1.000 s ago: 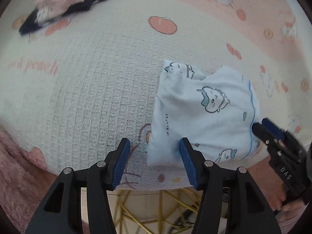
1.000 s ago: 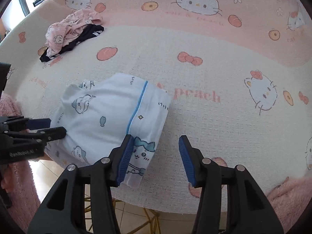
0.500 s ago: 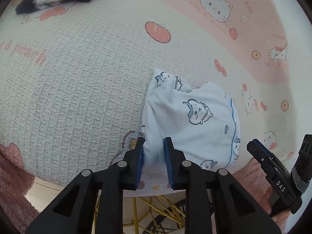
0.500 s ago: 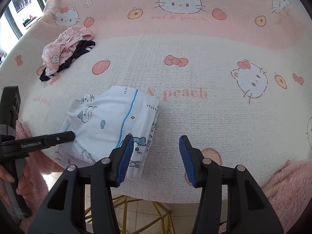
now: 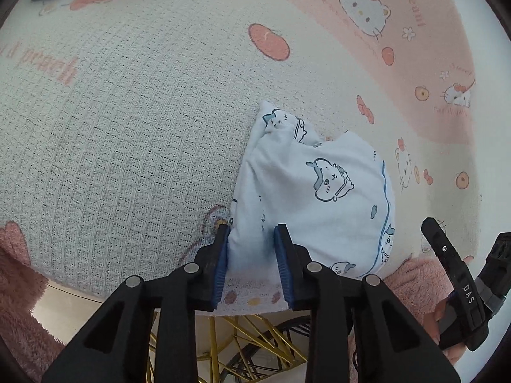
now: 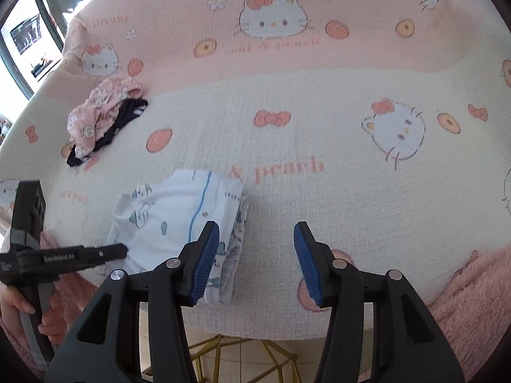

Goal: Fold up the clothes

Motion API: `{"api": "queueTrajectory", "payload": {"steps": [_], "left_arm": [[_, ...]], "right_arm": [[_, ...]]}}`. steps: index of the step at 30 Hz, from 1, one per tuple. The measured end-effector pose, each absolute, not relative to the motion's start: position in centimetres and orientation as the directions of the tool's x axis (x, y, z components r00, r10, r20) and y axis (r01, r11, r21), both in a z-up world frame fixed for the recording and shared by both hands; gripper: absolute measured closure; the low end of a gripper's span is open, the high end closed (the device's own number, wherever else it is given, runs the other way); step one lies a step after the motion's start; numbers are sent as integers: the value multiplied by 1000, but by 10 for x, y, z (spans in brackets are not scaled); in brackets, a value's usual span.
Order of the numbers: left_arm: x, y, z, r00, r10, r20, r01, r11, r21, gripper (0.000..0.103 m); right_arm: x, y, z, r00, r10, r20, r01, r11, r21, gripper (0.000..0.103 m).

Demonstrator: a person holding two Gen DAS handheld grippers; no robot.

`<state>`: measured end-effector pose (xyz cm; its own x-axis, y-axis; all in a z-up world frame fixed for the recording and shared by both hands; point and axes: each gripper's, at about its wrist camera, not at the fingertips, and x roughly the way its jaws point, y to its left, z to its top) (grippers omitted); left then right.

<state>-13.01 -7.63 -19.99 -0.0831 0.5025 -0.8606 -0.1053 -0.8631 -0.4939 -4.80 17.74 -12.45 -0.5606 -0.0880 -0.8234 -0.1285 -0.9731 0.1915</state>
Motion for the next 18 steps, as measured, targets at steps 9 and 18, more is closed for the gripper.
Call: {"api": "queueTrajectory", "payload": {"steps": [9, 18], "left_arm": [[-144, -80, -188, -150, 567, -810, -73, -823, -563, 81], [-158, -85, -202, -90, 534, -840, -153, -841, -518, 57]], "right_arm": [[-63, 178, -181, -367, -261, -893, -120, -939, 323, 52], [-79, 182, -213, -293, -545, -786, -135, -790, 598, 48]]}}
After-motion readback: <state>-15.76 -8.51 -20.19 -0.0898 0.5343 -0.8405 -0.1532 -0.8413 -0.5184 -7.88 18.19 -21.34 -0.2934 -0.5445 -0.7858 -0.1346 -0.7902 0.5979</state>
